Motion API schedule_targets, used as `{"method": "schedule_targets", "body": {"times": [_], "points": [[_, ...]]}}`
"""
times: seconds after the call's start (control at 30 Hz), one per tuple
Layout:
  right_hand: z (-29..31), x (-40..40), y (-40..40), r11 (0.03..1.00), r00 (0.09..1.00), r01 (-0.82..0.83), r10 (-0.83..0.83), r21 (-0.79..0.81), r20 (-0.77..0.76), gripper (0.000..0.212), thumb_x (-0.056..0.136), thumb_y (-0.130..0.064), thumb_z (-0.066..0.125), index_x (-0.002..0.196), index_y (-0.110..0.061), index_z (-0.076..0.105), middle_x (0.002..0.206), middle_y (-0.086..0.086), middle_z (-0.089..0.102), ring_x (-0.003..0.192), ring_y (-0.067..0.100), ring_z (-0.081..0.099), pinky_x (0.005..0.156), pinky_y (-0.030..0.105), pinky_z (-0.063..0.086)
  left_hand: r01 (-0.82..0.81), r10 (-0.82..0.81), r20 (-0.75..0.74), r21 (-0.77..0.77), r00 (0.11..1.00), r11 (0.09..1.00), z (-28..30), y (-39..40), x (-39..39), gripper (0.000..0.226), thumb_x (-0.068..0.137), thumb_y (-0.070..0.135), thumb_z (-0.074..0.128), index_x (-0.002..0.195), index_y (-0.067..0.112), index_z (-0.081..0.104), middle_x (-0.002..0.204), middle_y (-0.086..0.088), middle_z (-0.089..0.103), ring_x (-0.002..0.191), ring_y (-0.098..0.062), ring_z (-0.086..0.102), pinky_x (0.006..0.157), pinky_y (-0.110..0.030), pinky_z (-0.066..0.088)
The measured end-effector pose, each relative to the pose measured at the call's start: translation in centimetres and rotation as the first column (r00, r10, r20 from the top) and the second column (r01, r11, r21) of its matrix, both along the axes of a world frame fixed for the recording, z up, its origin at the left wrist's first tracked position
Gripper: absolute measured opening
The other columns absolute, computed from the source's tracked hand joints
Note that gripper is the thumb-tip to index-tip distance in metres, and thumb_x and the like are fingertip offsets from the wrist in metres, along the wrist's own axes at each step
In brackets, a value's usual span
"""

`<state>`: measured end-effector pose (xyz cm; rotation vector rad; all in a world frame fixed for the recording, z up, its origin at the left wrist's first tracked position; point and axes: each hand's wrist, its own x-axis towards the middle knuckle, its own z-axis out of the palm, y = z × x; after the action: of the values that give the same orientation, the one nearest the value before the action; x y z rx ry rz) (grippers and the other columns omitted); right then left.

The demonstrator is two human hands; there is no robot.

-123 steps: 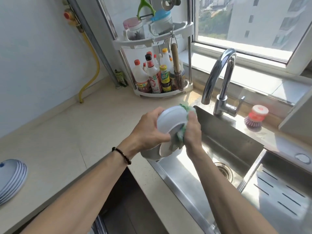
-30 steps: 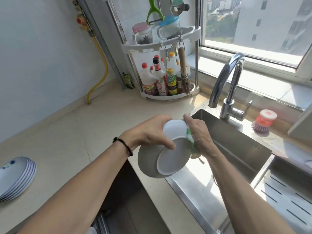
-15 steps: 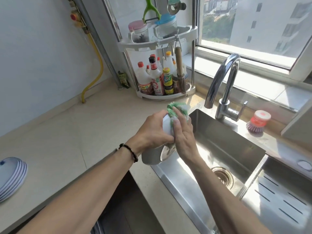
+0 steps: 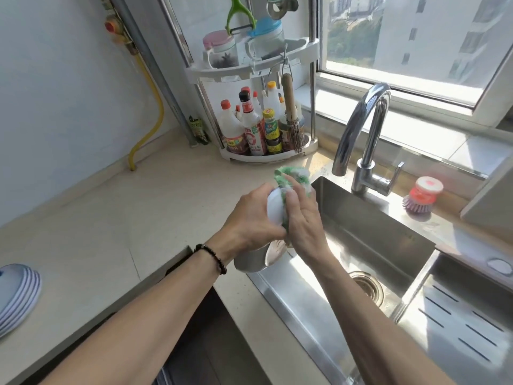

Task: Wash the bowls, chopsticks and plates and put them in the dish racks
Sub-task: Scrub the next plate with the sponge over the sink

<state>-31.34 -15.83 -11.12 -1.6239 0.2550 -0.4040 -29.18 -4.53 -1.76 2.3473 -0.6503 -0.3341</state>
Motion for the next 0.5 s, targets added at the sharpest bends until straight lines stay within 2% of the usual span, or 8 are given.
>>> {"method": "schedule_targets", "body": {"times": [0.03, 0.1, 0.17, 0.23, 0.3, 0.37, 0.43, 0.5], "points": [[-0.2, -0.1, 0.3, 0.999, 0.999, -0.012, 0.013, -0.031, 0.029, 0.04, 0.095, -0.064, 0.029, 0.127, -0.059, 0.053, 0.145, -0.002, 0.044, 0.137, 0.02, 0.039, 0.116, 0.039, 0.03, 0.009, -0.009, -0.006, 0.004, 1.0, 1.0, 0.1, 0.0, 0.1, 0.051, 0.065, 0.011, 0.087, 0.104, 0.021, 0.056, 0.094, 0.009, 0.061, 0.083, -0.014, 0.062, 0.065, -0.026, 0.055], [-0.5, -0.3, 0.0, 0.999, 0.999, -0.009, 0.008, 0.039, 0.037, 0.036, 0.096, -0.064, 0.031, 0.12, -0.058, 0.057, 0.138, 0.0, 0.052, 0.13, 0.024, 0.047, 0.111, 0.046, 0.038, 0.034, -0.034, -0.031, -0.02, 0.999, 0.999, 0.3, 0.4, 0.2, 0.052, 0.064, 0.008, 0.086, 0.104, 0.023, 0.056, 0.094, 0.008, 0.061, 0.083, -0.015, 0.062, 0.062, -0.022, 0.051], [-0.6, -0.2, -1.2, 0.917, 0.997, 0.066, -0.048, 0.393, -0.057, 0.034, 0.091, -0.061, 0.044, 0.094, -0.04, 0.07, 0.109, 0.003, 0.066, 0.107, 0.027, 0.059, 0.093, 0.049, 0.05, 0.035, -0.043, -0.068, -0.116, 0.997, 0.993, 0.8, 1.0, 0.0, 0.054, 0.062, 0.009, 0.085, 0.106, 0.023, 0.057, 0.097, 0.002, 0.062, 0.087, -0.018, 0.064, 0.062, -0.02, 0.051], [-0.9, -0.2, -2.5, 0.768, 0.971, 0.214, -0.099, 0.604, -0.218, 0.039, 0.093, -0.047, 0.053, 0.061, -0.028, 0.062, 0.076, 0.0, 0.06, 0.084, 0.024, 0.053, 0.076, 0.042, 0.044, 0.044, -0.063, -0.09, -0.206, 0.994, 0.978, 1.5, 1.5, 0.0, 0.054, 0.058, 0.017, 0.082, 0.106, 0.023, 0.059, 0.102, -0.003, 0.065, 0.092, -0.02, 0.067, 0.068, -0.028, 0.057], [-1.3, 0.0, -3.5, 0.792, 0.964, 0.214, -0.075, 0.572, -0.255, 0.043, 0.097, -0.041, 0.054, 0.056, -0.027, 0.059, 0.065, -0.005, 0.057, 0.076, 0.024, 0.051, 0.075, 0.043, 0.043, 0.051, -0.1, -0.183, -0.253, 0.978, 0.966, 1.9, 2.1, 0.2, 0.058, 0.055, 0.021, 0.084, 0.108, 0.028, 0.06, 0.106, -0.004, 0.068, 0.097, -0.023, 0.069, 0.076, -0.035, 0.059], [-0.5, -0.5, -4.2, 0.868, 0.974, 0.137, -0.03, 0.478, -0.225, 0.043, 0.096, -0.042, 0.055, 0.058, -0.022, 0.059, 0.06, -0.007, 0.056, 0.071, 0.025, 0.052, 0.071, 0.039, 0.045, 0.079, -0.171, -0.34, -0.267, 0.925, 0.961, 2.2, 2.7, 0.2, 0.063, 0.056, 0.024, 0.087, 0.114, 0.03, 0.063, 0.11, -0.004, 0.072, 0.102, -0.025, 0.07, 0.085, -0.04, 0.059], [1.0, -0.6, -4.8, 0.944, 0.986, 0.001, 0.053, 0.329, -0.155, 0.05, 0.1, -0.041, 0.051, 0.062, -0.01, 0.059, 0.058, -0.001, 0.052, 0.059, 0.019, 0.048, 0.06, 0.028, 0.043, 0.111, -0.171, -0.417, -0.164, 0.893, 0.98, 2.3, 2.4, 0.3, 0.06, 0.061, 0.022, 0.088, 0.117, 0.027, 0.066, 0.11, -0.004, 0.074, 0.101, -0.024, 0.071, 0.088, -0.042, 0.059], [2.3, 0.0, -4.8, 0.974, 0.974, -0.206, 0.214, 0.094, -0.077, 0.068, 0.098, -0.05, 0.045, 0.073, 0.013, 0.056, 0.062, 0.009, 0.052, 0.057, 0.022, 0.047, 0.058, 0.031, 0.04, 0.116, -0.121, -0.379, -0.034, 0.917, 0.993, 2.1, 1.6, 0.4, 0.053, 0.064, 0.015, 0.087, 0.112, 0.019, 0.065, 0.105, -0.008, 0.073, 0.094, -0.025, 0.071, 0.085, -0.044, 0.06]]}}
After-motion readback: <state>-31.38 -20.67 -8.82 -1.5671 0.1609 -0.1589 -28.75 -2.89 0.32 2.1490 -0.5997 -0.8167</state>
